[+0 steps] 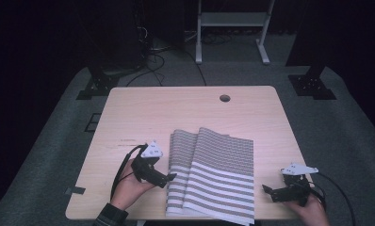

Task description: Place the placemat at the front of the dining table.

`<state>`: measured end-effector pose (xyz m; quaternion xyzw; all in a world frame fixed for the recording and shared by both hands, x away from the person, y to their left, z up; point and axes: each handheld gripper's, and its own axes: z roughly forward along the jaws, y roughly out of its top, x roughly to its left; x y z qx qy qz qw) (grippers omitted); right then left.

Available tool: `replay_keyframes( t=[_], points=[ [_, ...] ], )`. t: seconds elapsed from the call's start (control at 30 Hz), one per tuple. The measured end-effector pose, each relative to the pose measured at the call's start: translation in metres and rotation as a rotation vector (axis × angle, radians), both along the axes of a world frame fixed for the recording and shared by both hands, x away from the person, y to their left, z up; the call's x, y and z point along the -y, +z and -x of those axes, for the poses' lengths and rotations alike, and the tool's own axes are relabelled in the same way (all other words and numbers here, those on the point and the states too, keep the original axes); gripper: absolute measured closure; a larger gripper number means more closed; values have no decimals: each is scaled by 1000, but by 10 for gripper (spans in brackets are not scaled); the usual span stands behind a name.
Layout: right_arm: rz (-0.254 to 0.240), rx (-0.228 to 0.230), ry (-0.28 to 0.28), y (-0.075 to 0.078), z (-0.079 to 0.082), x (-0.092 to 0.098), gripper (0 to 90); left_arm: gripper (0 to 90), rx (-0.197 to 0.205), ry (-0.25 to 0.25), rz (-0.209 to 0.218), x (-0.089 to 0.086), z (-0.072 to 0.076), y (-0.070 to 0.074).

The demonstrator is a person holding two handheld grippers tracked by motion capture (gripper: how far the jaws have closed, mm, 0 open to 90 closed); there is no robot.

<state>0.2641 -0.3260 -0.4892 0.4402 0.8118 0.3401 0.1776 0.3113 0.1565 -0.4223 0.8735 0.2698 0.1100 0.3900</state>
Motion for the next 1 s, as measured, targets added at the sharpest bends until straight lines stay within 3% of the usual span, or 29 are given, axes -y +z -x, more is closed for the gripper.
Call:
replay_keyframes(
  t=[0.27,0.73,0.93,1.0],
  points=[
    [-1,0,-1,0,0,0,0,0,27,54,12,-31,8,-3],
    [-4,0,-5,0,-1,0,0,0,24,103,-32,-67,15,-24],
    [-3,-1,-1,0,-1,0,0,0,-14,118,-74,-78,15,-46],
    [-3,0,1,0,-1,0,0,0,-27,116,-66,-79,14,-48]
  ],
)
